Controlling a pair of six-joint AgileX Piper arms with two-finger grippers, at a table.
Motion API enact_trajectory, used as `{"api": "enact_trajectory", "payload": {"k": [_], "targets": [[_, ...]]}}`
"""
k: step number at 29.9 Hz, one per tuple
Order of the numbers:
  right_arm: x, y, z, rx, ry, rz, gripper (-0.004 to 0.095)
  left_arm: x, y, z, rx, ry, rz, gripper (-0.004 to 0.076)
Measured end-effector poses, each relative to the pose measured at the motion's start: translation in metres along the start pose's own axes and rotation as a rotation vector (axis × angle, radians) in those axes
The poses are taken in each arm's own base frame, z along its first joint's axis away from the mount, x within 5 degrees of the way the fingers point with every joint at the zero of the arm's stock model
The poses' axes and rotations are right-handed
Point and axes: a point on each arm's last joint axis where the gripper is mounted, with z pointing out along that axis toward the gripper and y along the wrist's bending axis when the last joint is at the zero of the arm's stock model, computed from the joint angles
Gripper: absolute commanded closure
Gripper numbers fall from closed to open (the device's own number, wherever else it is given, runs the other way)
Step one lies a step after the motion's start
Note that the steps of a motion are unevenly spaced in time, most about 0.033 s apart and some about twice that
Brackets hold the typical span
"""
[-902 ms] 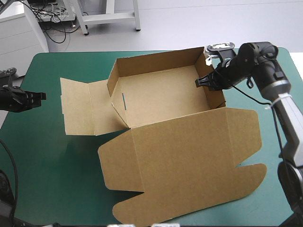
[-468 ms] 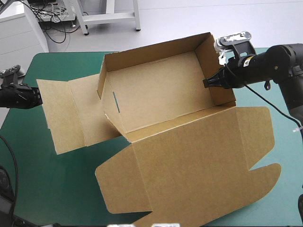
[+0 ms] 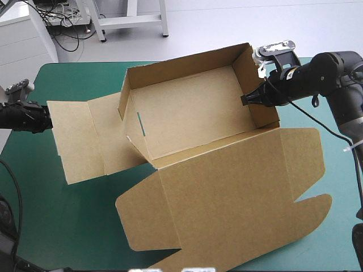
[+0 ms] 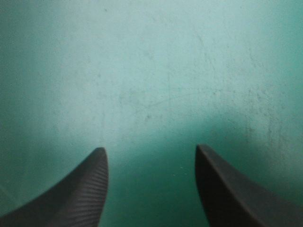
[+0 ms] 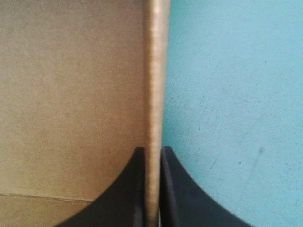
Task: Fold the box
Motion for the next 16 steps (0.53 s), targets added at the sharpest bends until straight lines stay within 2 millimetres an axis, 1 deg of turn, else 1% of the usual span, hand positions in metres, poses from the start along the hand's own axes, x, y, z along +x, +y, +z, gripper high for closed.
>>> {"api": "enact_trajectory", "payload": {"k": [5,7,9,16], "targets": [[-0.002,0.001,0.000,-0.012,-0.025,0.006,0.0912,0.003,0.000,0.008,0.042,0.061,-0.056,0.0214],[-0.004,0.002,0.001,-0.022,-0.036,0.012,0.0912,0.003,-0.004,0.013,0.062,0.069,-0.058,0.0216],[-0.005,0.002,0.004,-0.029,-0.043,0.016,0.0912,0.002,-0.012,0.018,0.088,0.075,-0.053,0.0216],[-0.011,-0.001,0.022,-0.044,-0.050,0.034,0.0912,0.007,-0.056,0.042,0.168,0.148,0.045,0.0219]]}}
